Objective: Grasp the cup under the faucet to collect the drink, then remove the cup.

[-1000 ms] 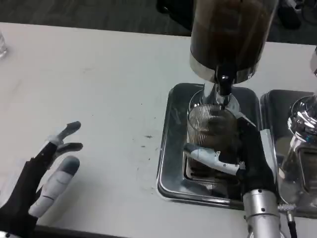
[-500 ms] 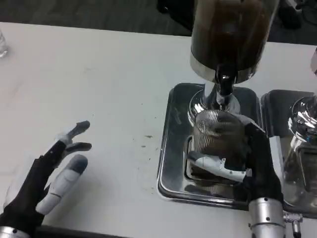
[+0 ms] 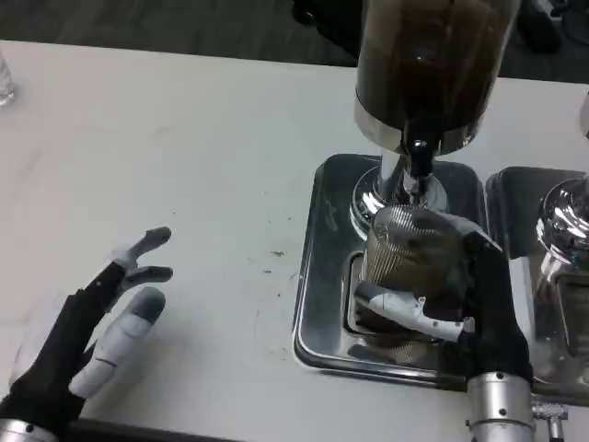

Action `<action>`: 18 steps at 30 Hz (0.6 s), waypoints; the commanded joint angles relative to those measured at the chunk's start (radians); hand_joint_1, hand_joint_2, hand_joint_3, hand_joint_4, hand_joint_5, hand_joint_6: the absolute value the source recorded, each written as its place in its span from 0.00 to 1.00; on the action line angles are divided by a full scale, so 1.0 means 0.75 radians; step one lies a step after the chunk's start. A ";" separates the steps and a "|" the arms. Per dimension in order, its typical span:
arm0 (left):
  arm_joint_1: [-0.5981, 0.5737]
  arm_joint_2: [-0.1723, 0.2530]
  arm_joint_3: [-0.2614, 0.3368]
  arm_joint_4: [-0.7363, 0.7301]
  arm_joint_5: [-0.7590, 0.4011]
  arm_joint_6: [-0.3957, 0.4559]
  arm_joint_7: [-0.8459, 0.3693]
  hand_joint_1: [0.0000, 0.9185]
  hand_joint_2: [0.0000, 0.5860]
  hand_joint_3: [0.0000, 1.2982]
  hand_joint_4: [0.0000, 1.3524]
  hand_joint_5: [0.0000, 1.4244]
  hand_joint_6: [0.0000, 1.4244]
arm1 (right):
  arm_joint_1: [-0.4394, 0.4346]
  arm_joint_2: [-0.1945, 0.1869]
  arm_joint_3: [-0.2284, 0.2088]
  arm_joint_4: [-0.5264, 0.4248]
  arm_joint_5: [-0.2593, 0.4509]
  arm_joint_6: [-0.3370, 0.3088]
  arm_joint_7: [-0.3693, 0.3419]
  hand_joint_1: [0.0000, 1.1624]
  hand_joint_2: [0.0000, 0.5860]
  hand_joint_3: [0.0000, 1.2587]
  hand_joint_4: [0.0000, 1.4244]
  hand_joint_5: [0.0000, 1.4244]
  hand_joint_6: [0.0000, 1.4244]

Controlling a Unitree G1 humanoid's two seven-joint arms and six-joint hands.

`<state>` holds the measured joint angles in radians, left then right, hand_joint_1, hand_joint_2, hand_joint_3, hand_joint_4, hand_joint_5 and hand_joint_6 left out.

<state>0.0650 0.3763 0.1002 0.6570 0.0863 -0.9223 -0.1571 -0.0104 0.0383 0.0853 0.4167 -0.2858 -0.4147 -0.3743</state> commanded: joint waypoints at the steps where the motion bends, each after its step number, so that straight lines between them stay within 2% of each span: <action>1: -0.013 0.002 -0.010 0.008 -0.006 -0.003 -0.008 0.00 0.25 0.15 0.09 0.21 0.06 | 0.020 0.004 -0.006 -0.094 -0.011 -0.035 -0.025 0.94 0.11 0.61 0.57 0.68 0.92; 8: -0.019 -0.001 -0.020 0.006 0.002 -0.007 -0.007 0.00 0.25 0.15 0.09 0.21 0.06 | 0.080 -0.017 0.011 -0.197 -0.080 -0.016 -0.028 0.94 0.11 0.62 0.57 0.68 0.92; 18: -0.021 0.005 -0.023 0.007 0.005 -0.007 -0.010 0.00 0.25 0.15 0.09 0.21 0.06 | 0.125 -0.033 0.034 -0.230 -0.118 -0.014 -0.010 0.94 0.11 0.62 0.57 0.68 0.92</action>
<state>0.0603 0.3757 0.0927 0.6571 0.0884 -0.9226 -0.1571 0.0867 0.0146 0.1048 0.2803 -0.3691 -0.4101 -0.3784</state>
